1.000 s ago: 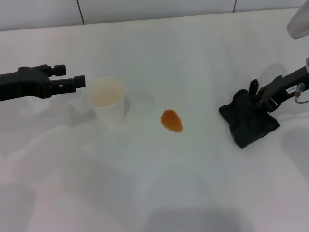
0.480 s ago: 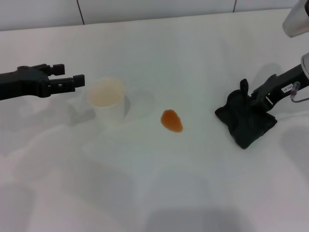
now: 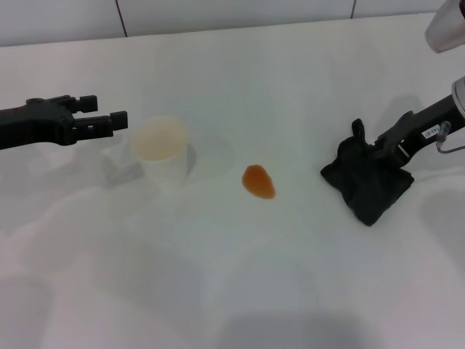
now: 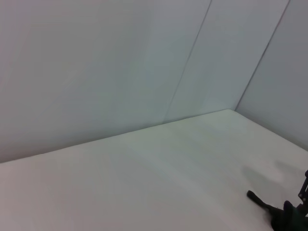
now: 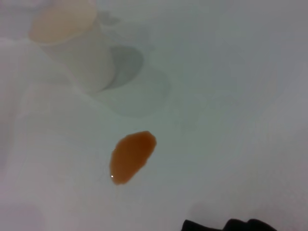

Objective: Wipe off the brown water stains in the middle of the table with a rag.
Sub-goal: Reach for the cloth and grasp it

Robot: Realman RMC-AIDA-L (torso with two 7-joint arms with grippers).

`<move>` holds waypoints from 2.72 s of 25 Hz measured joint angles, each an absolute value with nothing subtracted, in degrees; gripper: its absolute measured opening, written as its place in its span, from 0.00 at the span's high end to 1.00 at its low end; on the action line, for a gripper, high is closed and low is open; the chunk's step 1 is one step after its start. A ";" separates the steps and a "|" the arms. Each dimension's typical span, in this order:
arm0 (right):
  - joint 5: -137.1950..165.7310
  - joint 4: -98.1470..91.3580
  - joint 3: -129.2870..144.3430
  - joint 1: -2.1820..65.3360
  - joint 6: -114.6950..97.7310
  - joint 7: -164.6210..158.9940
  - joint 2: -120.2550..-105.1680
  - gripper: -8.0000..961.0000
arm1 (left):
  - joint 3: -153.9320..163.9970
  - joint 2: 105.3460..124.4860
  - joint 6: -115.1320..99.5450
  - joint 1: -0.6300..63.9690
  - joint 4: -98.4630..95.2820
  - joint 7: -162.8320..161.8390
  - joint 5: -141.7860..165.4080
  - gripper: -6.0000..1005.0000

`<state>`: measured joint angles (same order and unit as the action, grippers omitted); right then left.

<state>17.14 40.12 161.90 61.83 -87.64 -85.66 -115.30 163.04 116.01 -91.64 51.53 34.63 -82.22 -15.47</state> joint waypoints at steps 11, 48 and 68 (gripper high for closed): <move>17.13 39.58 161.88 62.21 -90.17 -85.64 -115.37 0.78 | 163.03 116.01 -91.65 51.46 34.62 -82.51 -15.35 0.13; 17.14 29.31 161.71 64.30 -88.91 -86.22 -115.79 0.76 | 163.04 115.84 -92.11 51.95 34.62 -83.34 -14.16 0.13; 16.72 28.03 161.72 64.74 -86.95 -86.22 -115.56 0.75 | 163.03 116.47 -92.38 47.46 33.95 -76.04 -20.02 0.13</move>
<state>16.72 28.03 161.72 64.74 -86.95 -86.22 -115.56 163.03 116.47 -92.38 47.46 33.95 -76.04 -20.02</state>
